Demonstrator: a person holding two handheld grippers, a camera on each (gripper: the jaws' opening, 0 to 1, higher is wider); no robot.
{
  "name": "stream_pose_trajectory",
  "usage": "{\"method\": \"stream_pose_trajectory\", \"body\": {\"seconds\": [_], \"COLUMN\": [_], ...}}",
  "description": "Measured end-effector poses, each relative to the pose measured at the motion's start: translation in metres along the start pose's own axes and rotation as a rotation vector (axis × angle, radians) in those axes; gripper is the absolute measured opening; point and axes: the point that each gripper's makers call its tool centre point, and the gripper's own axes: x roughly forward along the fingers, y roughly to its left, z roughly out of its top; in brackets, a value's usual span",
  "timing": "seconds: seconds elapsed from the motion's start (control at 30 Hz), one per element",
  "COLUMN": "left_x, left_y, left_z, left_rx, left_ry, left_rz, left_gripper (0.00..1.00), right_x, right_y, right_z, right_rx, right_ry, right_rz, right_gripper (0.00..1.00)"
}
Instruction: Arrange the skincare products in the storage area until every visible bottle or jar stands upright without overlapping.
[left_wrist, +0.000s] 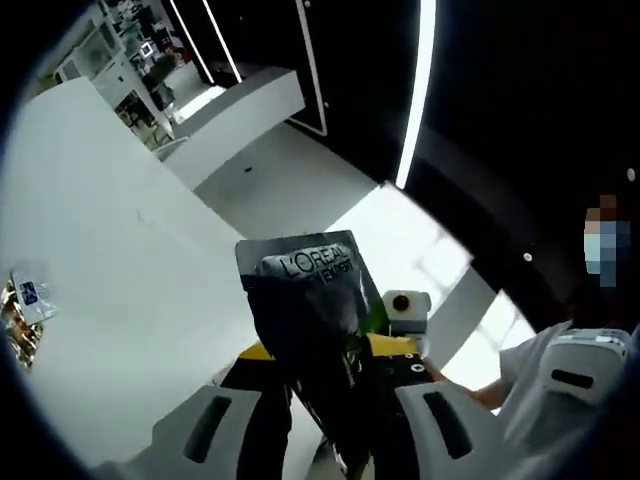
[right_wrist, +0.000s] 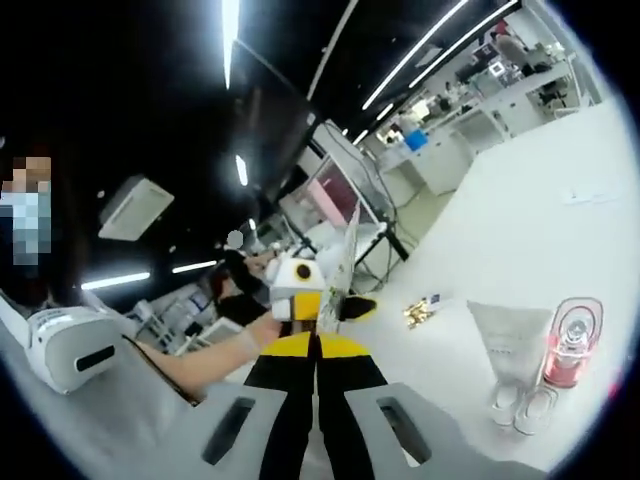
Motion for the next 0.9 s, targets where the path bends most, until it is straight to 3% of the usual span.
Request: {"method": "stream_pose_trajectory", "body": {"seconds": [0.1, 0.23, 0.3, 0.43, 0.6, 0.77, 0.9], "left_x": [-0.002, -0.004, -0.005, -0.004, -0.004, -0.003, -0.002], "left_y": [0.0, 0.001, 0.001, 0.003, 0.008, 0.018, 0.035], "left_z": [-0.005, -0.006, -0.004, -0.004, -0.006, -0.008, -0.017], "left_rx": [0.019, 0.043, 0.053, 0.056, 0.094, 0.107, 0.076], "left_ry": [0.013, 0.02, 0.019, 0.054, 0.11, 0.143, 0.203], "left_rz": [0.028, 0.063, 0.084, 0.14, 0.207, 0.263, 0.317], "left_gripper": [0.15, 0.11, 0.08, 0.01, 0.0, 0.0, 0.0], "right_x": [-0.002, 0.001, 0.002, 0.007, 0.012, 0.011, 0.009], "right_y": [-0.013, -0.016, -0.024, -0.027, -0.031, -0.043, -0.051], "right_z": [-0.009, -0.015, -0.016, -0.021, -0.026, -0.034, -0.043], "right_rx": [-0.023, -0.027, -0.056, -0.077, -0.119, -0.06, -0.076], "right_ry": [0.022, 0.021, 0.029, 0.044, 0.064, 0.019, 0.065], "right_rz": [-0.096, -0.129, -0.182, -0.214, -0.255, -0.279, -0.314], "right_gripper": [0.01, 0.01, 0.01, 0.01, 0.01, 0.01, 0.01]}}
